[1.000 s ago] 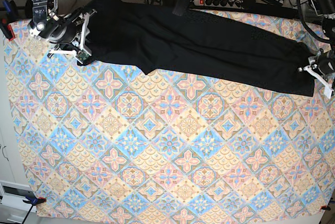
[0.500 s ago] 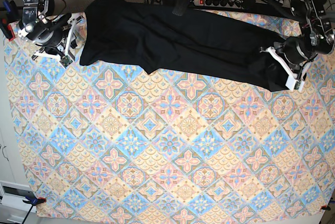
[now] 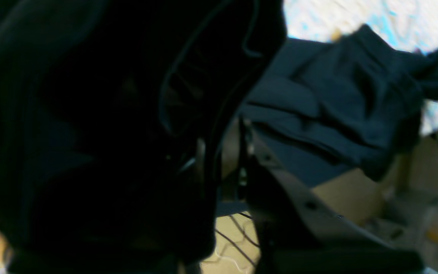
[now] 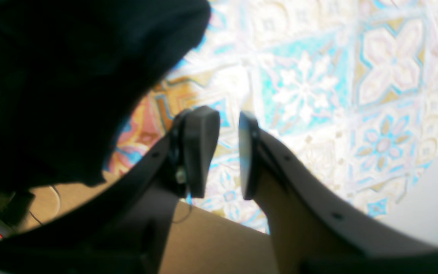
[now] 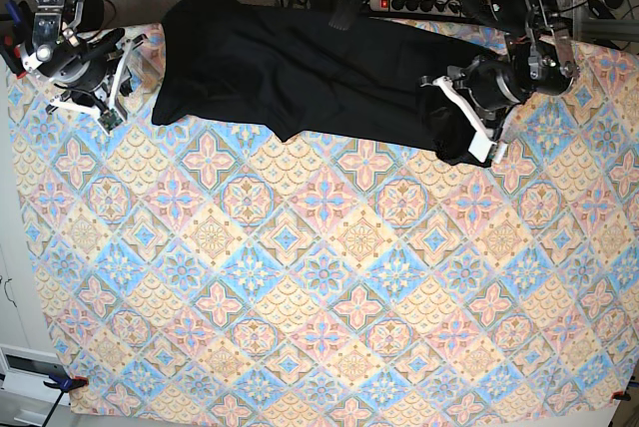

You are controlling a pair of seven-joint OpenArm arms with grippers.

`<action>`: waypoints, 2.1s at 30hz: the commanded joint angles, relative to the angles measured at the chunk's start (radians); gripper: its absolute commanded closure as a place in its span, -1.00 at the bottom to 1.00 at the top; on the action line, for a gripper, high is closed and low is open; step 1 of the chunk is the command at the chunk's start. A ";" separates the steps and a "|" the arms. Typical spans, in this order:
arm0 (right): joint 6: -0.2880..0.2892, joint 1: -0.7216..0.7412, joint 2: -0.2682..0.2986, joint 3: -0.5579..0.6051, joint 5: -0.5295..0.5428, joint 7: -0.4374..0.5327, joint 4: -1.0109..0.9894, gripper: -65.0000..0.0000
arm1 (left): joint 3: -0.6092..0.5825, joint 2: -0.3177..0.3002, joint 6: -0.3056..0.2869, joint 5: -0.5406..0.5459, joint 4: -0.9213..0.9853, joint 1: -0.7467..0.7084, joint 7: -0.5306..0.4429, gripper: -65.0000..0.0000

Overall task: Fold the T-shirt properly
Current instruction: 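Grasp the strip end with the left gripper and fold it inward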

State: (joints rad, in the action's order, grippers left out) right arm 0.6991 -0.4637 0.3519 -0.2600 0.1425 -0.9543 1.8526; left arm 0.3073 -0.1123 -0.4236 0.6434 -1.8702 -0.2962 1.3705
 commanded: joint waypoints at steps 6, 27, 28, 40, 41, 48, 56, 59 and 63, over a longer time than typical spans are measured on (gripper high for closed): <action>-0.001 0.003 0.014 -0.029 0.010 0.011 0.019 0.60 | -0.041 -0.003 -0.002 0.023 0.123 0.033 -0.009 0.87; -0.001 0.003 0.014 -0.040 0.010 0.011 0.028 0.60 | 0.119 -0.277 -0.004 0.508 -0.055 -0.022 -0.007 -0.91; -0.001 0.003 0.014 -0.040 0.010 0.011 0.028 0.60 | 0.132 -0.297 -0.004 0.508 -0.047 -0.022 -0.006 -0.91; -0.001 0.015 0.014 -0.038 0.010 0.005 0.028 0.60 | -0.187 -0.226 -0.004 0.361 0.231 0.059 -0.012 -0.91; -0.001 0.015 0.014 -0.038 0.010 0.005 0.028 0.60 | -0.233 -0.211 -0.004 0.364 0.231 0.065 -0.012 -0.91; -0.001 0.015 0.014 -0.040 0.010 0.007 0.028 0.60 | -0.440 -0.191 -0.004 0.364 0.231 0.076 -0.012 -0.91; -0.001 0.015 0.014 -0.040 0.010 0.005 0.026 0.60 | -0.517 -0.269 -0.004 0.372 0.222 0.075 -0.010 -0.91; -0.001 0.015 0.016 -0.040 0.010 0.005 0.026 0.59 | -0.512 -0.330 -0.004 0.393 0.106 0.065 -0.012 -0.83; -0.001 0.015 0.016 -0.040 0.010 0.005 0.026 0.59 | -0.396 -0.392 -0.004 0.442 -0.035 0.048 -0.013 -0.50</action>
State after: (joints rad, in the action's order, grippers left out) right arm 0.6994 -0.4515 0.3515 -0.2909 0.1452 -0.9623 1.8610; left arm -0.0937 -0.4911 -0.4244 1.0794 -1.8965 -0.2470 1.3602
